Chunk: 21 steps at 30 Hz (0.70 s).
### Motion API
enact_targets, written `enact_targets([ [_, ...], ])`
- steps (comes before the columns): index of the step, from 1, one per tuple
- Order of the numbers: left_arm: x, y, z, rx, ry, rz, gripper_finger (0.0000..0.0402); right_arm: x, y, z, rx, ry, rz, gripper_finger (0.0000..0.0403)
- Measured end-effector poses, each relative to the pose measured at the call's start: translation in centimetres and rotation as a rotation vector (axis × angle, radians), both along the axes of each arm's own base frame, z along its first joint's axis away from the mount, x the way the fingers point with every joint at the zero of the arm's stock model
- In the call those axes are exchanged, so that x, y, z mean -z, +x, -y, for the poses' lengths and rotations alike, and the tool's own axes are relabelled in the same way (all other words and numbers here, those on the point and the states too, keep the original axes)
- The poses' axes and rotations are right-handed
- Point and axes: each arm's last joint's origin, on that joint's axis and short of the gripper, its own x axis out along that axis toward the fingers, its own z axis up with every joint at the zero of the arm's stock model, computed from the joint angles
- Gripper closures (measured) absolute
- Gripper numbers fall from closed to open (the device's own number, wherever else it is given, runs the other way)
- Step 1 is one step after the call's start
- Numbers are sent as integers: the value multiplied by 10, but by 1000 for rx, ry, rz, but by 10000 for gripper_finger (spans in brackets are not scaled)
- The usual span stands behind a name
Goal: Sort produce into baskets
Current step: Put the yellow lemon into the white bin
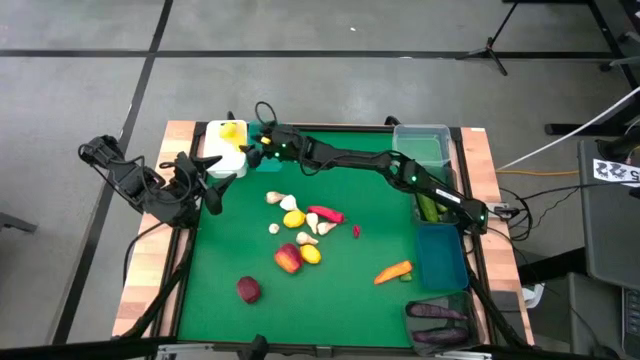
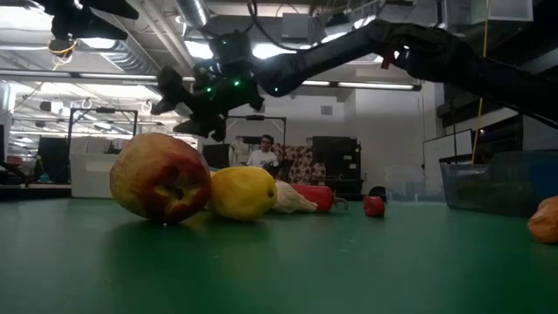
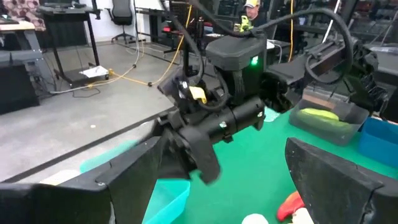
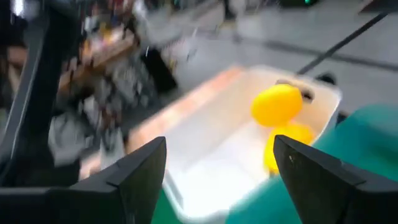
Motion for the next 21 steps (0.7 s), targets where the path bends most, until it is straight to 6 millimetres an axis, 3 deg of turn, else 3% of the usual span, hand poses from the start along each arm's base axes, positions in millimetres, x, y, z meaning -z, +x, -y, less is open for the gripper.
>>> enact_targets([
  [4,3,-2,-2,-7,11,-28,66,-22,-15,-4,-101,-36,-176,107],
  [8,8,-3,-2,39,-43,-61,66,-65,-54,-14,-198,-120,-467,107],
  [11,12,0,2,75,-77,-103,66,-82,-83,-28,-249,-123,-685,107],
  [14,24,8,7,77,-71,-133,66,-102,-108,-50,-278,-128,-839,107],
  [18,50,24,17,64,-71,-170,66,-145,-145,-86,-343,-172,-916,107],
  [21,71,38,24,76,-95,-171,66,-158,-159,-119,-415,-193,-955,107],
])
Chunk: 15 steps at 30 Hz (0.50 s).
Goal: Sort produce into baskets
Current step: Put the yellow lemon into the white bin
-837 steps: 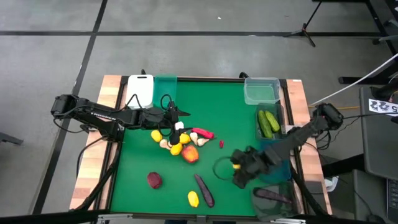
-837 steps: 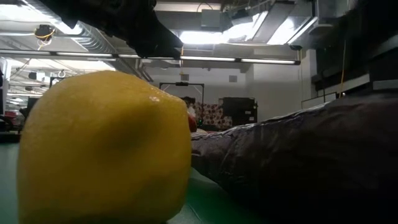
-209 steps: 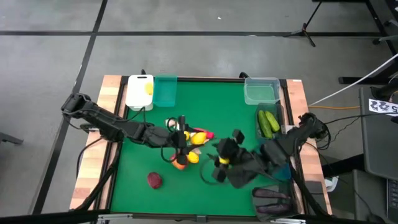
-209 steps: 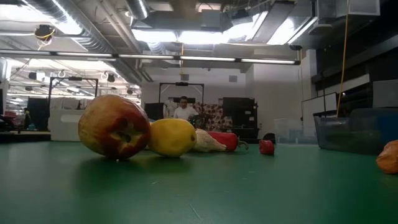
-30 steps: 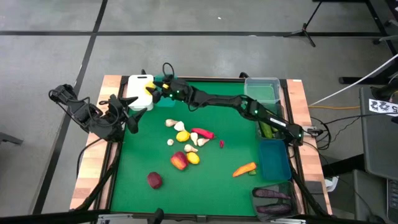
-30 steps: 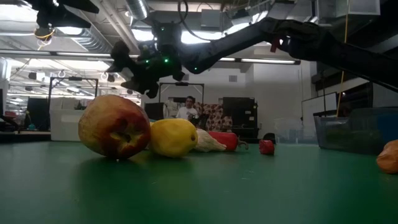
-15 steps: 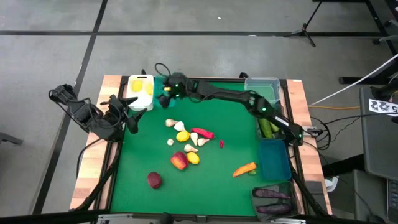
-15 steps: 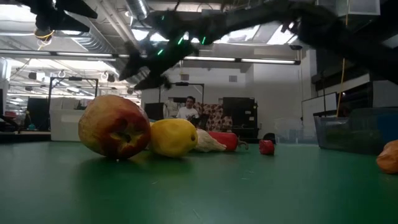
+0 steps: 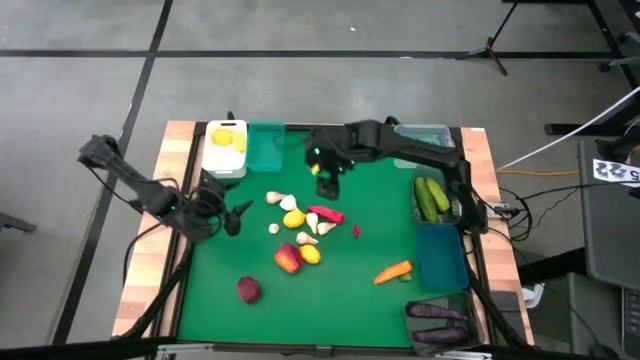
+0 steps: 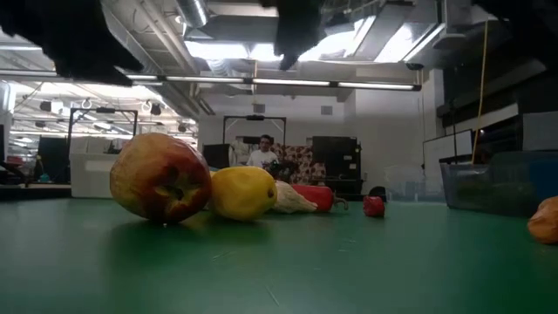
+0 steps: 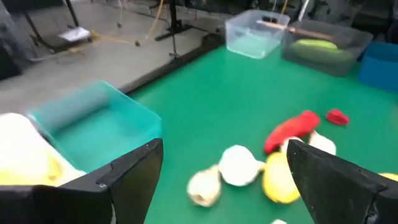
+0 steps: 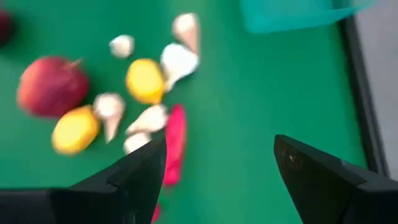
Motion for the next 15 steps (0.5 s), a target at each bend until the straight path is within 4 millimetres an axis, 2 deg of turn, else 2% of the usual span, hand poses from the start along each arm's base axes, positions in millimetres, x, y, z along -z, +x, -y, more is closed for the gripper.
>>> enact_targets([
  [4,19,18,9,78,-30,-10,66,-9,-1,-48,-111,-14,42,107],
  [9,20,35,20,215,-85,19,66,-13,2,-98,-276,-54,127,107],
  [12,16,41,25,290,-104,58,66,-15,-2,-113,-324,-88,138,107],
  [15,11,44,27,326,-122,102,66,-25,-18,-112,-303,-119,102,107],
])
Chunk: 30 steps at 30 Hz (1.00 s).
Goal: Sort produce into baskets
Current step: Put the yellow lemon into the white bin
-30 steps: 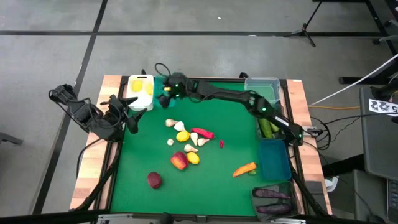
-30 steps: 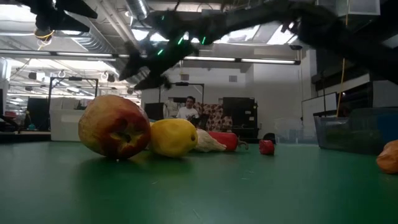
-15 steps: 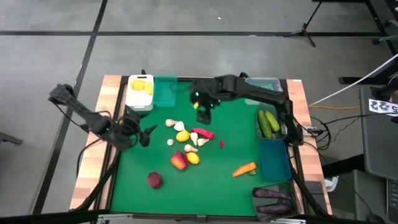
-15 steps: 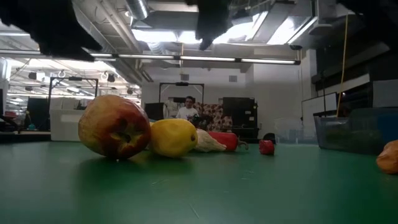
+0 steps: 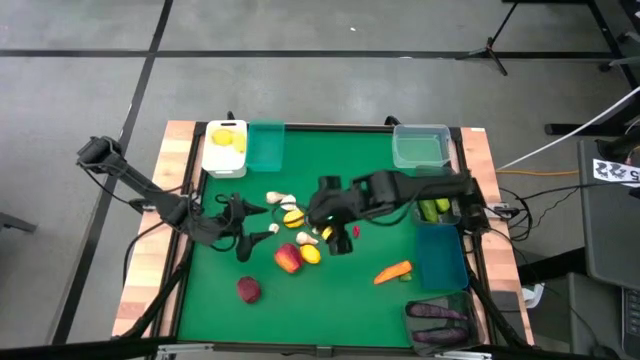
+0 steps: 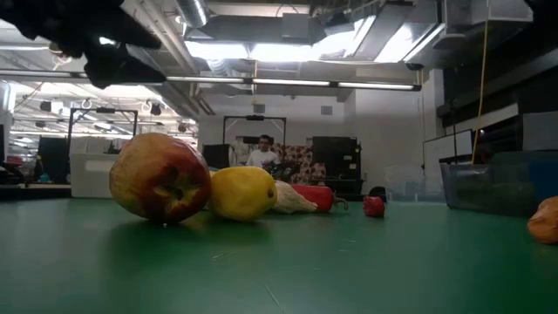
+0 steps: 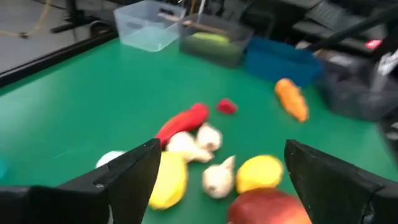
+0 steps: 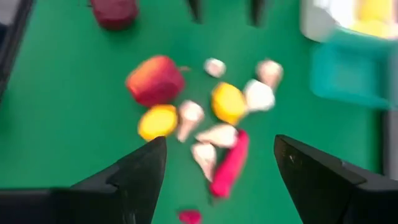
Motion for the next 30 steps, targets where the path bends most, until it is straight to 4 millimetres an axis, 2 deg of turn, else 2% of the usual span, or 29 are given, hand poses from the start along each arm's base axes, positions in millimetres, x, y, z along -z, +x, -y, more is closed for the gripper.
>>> enact_targets([
  [6,-5,1,2,18,-19,44,66,-56,-67,15,109,12,58,107],
  [11,-5,1,2,17,-22,45,66,-98,-143,18,246,-21,161,107],
  [13,-5,1,2,17,-22,45,66,-108,-171,16,286,-26,239,107],
  [15,-5,1,2,17,-17,44,66,-108,-191,13,308,-16,305,107],
  [18,-6,2,2,18,-8,50,66,-87,-211,8,361,-38,369,107],
  [21,-6,2,2,20,0,49,66,-46,-218,6,399,-60,408,107],
  [26,-6,2,2,19,-6,51,66,43,-204,0,371,14,541,107],
  [30,-6,2,2,19,-5,51,66,96,-185,-5,320,73,739,107],
])
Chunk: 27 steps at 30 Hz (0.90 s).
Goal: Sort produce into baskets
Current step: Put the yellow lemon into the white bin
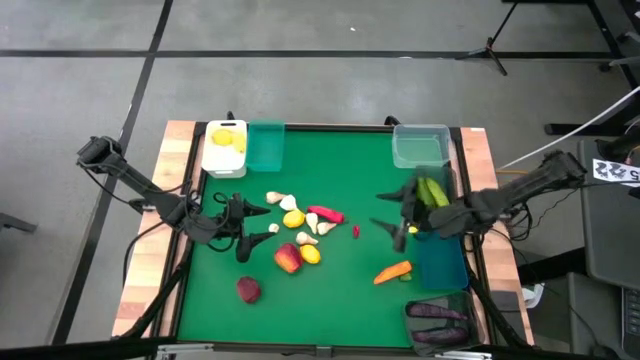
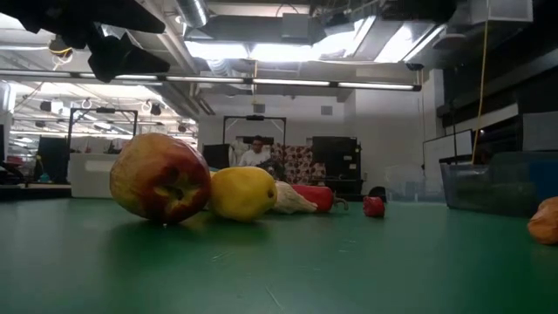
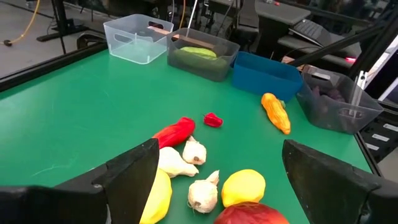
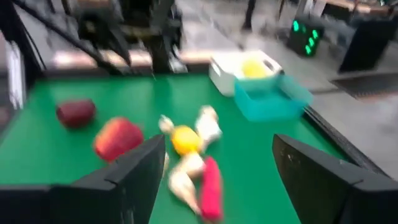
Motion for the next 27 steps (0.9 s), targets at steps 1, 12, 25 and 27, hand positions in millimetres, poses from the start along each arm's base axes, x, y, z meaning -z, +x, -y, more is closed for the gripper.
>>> enact_targets([
  [1,0,0,0,0,1,0,66,12,5,2,6,14,44,107],
  [12,1,0,0,-3,4,-5,66,88,83,36,-18,127,79,107],
  [25,4,-1,-1,2,23,-40,66,112,197,65,-240,109,-90,107],
  [27,5,-2,-1,2,31,-53,66,112,206,70,-252,107,-116,107],
])
